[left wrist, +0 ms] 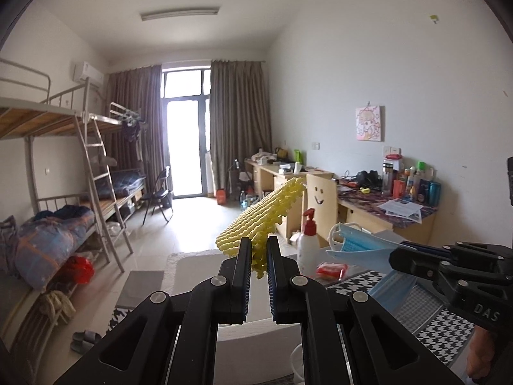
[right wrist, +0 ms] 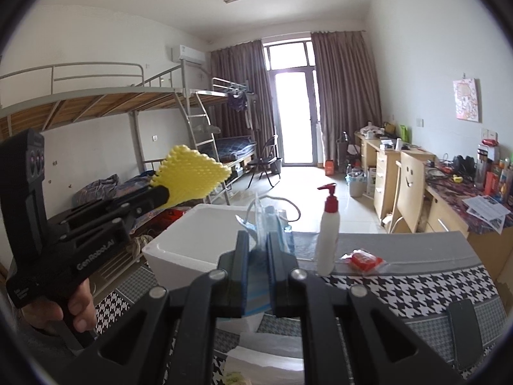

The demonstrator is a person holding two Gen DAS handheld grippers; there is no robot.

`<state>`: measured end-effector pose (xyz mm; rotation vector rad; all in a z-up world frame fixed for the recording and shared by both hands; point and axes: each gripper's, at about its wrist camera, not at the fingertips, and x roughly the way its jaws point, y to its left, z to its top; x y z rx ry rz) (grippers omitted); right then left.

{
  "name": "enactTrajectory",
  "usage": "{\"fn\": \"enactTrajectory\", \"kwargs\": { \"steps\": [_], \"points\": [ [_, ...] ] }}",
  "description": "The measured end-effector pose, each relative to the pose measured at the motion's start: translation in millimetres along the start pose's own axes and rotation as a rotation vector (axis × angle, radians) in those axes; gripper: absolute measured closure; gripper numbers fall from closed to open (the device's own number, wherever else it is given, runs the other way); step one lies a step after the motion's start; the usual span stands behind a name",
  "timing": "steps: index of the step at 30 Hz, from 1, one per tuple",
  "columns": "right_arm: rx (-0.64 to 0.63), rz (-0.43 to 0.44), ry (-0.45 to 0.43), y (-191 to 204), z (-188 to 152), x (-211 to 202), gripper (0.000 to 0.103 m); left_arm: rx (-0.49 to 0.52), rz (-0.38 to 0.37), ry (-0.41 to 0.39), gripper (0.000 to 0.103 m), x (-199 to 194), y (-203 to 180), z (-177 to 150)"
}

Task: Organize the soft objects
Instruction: 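Carry yellow foam mesh and blue masks with both grippers toward the styrofoam box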

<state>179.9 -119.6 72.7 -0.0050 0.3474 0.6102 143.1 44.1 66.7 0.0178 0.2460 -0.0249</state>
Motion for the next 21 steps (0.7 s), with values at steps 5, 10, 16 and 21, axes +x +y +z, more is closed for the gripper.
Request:
{"fn": "enactTrajectory", "kwargs": {
  "steps": [5,10,16,21],
  "points": [
    [-0.006,0.023,0.015,3.5,2.7,6.8,0.09,-0.021,0.005,0.043,0.093,14.7,6.0,-0.7],
    [-0.003,0.034,0.037,3.3,4.5,16.2,0.09,-0.033,0.014,0.081,0.093,28.6,10.7,-2.7],
    [0.004,0.037,0.06,4.1,7.5,26.1,0.09,-0.048,0.015,0.115,0.093,39.8,18.7,-6.2],
    [0.001,0.037,0.063,6.1,7.7,27.6,0.09,-0.057,0.023,0.152,0.093,50.1,25.3,-10.0]
  ]
}}
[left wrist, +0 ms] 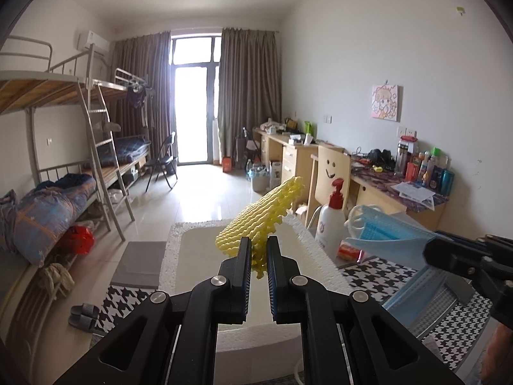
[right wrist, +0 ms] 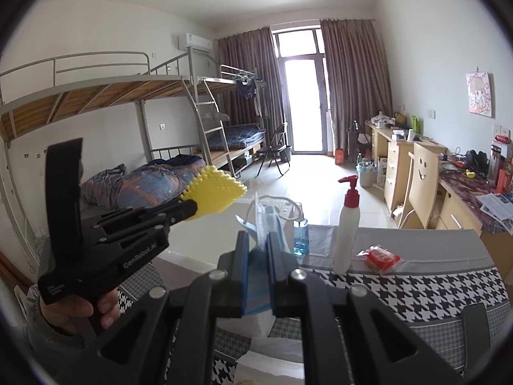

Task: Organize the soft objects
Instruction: 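Carry yellow foam mesh and blue masks with both grippers toward the styrofoam box, then open left gripper to drop yellow foam mesh into the styrofoam box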

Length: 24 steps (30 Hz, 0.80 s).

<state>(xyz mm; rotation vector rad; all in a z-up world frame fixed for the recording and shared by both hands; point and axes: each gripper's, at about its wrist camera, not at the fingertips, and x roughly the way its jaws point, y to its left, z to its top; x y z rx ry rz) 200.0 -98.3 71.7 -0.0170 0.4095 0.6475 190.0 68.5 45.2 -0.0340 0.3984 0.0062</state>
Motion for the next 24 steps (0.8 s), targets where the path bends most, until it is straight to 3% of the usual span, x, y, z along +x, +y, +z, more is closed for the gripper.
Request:
{"fn": "enactTrajectory", "kwargs": {
  "steps": [10,13,14,15,17,24],
  "points": [
    [0.008,-0.019,0.017,-1.6,-2.5,4.0,0.09,-0.009,0.011,0.071,0.093,21.3,9.0,-4.7],
    [0.011,-0.026,0.018,-2.6,-2.5,4.3,0.09,-0.008,0.012,0.08,0.086,21.1,11.5,-6.0],
    [0.01,-0.028,0.018,-2.4,-2.4,4.0,0.09,-0.01,0.013,0.083,0.072,21.8,11.0,-5.3],
    [0.011,-0.029,0.017,-2.3,-2.5,3.6,0.09,-0.011,0.018,0.085,0.046,21.8,11.6,-5.1],
    [0.012,-0.03,0.015,-2.1,-2.4,2.6,0.09,-0.017,0.036,0.058,0.015,16.4,13.5,-5.0],
    [0.009,-0.04,0.005,-0.9,-1.1,-1.5,0.09,-0.043,0.072,0.004,0.002,1.9,24.7,-4.0]
  ]
}}
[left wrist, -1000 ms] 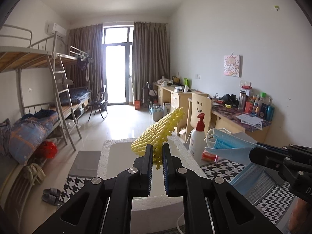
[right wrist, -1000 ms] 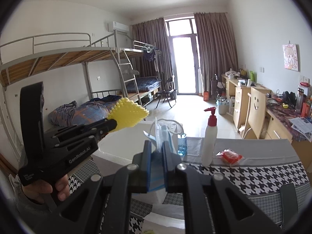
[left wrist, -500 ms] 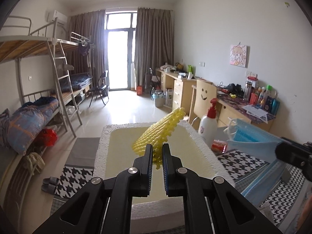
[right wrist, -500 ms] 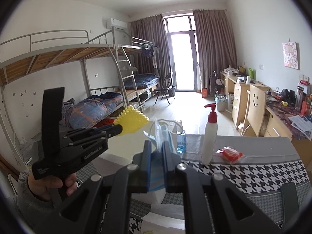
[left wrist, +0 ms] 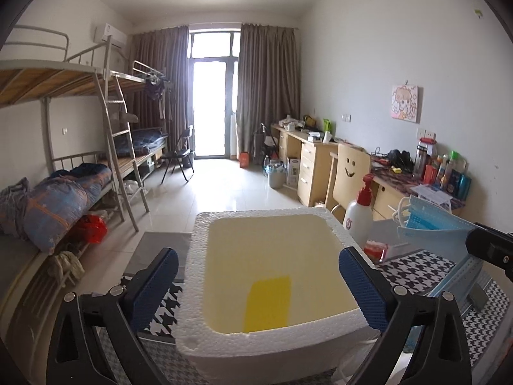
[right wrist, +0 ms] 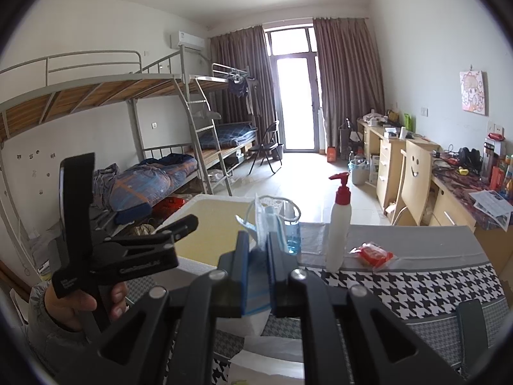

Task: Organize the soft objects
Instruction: 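Open left gripper to drop yellow foam mesh into the styrofoam box, then lower blue masks into the styrofoam box and open right gripper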

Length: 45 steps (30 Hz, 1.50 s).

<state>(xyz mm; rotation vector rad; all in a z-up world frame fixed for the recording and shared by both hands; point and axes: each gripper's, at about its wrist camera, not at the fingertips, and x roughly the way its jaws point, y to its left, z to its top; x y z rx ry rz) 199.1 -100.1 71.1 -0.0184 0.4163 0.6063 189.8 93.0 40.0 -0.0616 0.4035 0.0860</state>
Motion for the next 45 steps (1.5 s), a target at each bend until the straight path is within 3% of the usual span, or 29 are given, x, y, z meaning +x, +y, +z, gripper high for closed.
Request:
{"fn": "enactTrajectory", "kwargs": {
  "steps": [17,26,45],
  "points": [
    [-0.032,-0.001,-0.059,8.3,23.2,-2.0,0.09,-0.047,0.045,-0.065,0.001,-32.4,20.9,2.0],
    [-0.042,0.013,-0.062,15.2,34.9,14.1,0.09,-0.061,0.056,-0.06,0.001,-38.8,31.1,-5.4],
    [-0.052,0.061,0.019,35.3,36.4,61.7,0.09,-0.105,0.067,-0.066,0.001,-54.9,60.9,-23.9]
  ]
}}
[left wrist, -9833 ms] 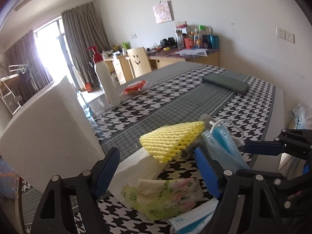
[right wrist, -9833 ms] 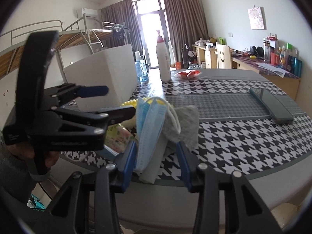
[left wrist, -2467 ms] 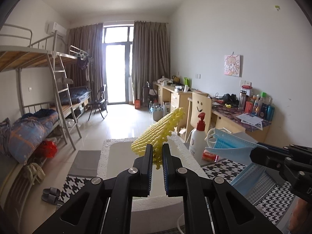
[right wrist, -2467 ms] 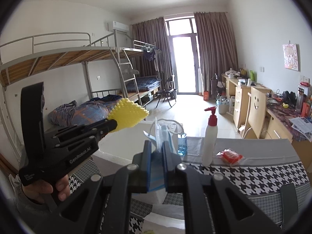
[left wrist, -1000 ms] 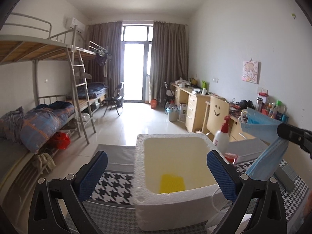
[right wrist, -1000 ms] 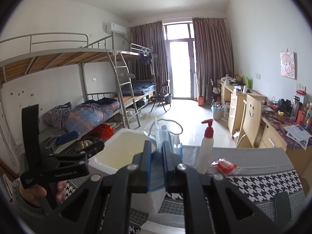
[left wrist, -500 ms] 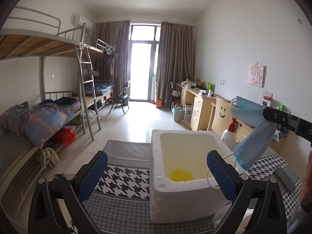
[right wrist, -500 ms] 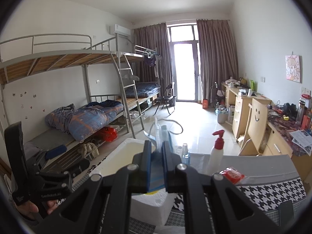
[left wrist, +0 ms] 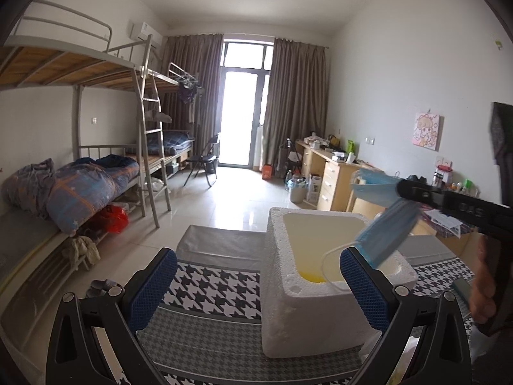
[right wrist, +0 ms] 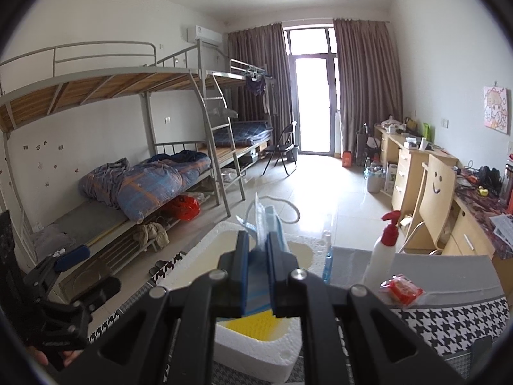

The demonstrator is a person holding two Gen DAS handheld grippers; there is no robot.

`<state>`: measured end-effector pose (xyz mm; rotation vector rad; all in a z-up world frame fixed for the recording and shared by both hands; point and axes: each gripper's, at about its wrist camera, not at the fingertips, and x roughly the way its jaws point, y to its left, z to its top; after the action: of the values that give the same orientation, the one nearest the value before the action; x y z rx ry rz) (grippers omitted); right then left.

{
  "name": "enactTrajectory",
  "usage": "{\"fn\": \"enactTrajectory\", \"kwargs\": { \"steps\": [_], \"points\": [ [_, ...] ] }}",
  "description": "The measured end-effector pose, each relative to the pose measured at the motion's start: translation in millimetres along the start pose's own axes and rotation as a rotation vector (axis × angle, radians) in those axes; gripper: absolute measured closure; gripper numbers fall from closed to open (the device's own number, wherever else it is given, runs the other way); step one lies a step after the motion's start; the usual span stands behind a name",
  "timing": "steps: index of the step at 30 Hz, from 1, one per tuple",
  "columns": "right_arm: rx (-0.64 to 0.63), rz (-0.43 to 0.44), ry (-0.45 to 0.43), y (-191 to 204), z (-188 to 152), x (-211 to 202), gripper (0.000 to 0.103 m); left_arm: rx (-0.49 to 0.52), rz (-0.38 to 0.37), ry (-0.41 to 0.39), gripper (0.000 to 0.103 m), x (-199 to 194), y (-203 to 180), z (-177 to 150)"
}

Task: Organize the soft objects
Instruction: 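Lower blue masks into the styrofoam box and open right gripper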

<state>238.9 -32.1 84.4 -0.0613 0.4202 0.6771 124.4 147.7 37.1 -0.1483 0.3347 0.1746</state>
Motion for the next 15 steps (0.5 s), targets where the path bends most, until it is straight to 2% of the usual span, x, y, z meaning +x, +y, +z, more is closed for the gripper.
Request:
{"fn": "enactTrajectory", "kwargs": {
  "steps": [15],
  "points": [
    [0.03,0.027,0.132,-0.9,-10.6,45.7,0.089,-0.029,0.006,0.007,0.001,-3.7,17.8,-7.6]
  ]
}}
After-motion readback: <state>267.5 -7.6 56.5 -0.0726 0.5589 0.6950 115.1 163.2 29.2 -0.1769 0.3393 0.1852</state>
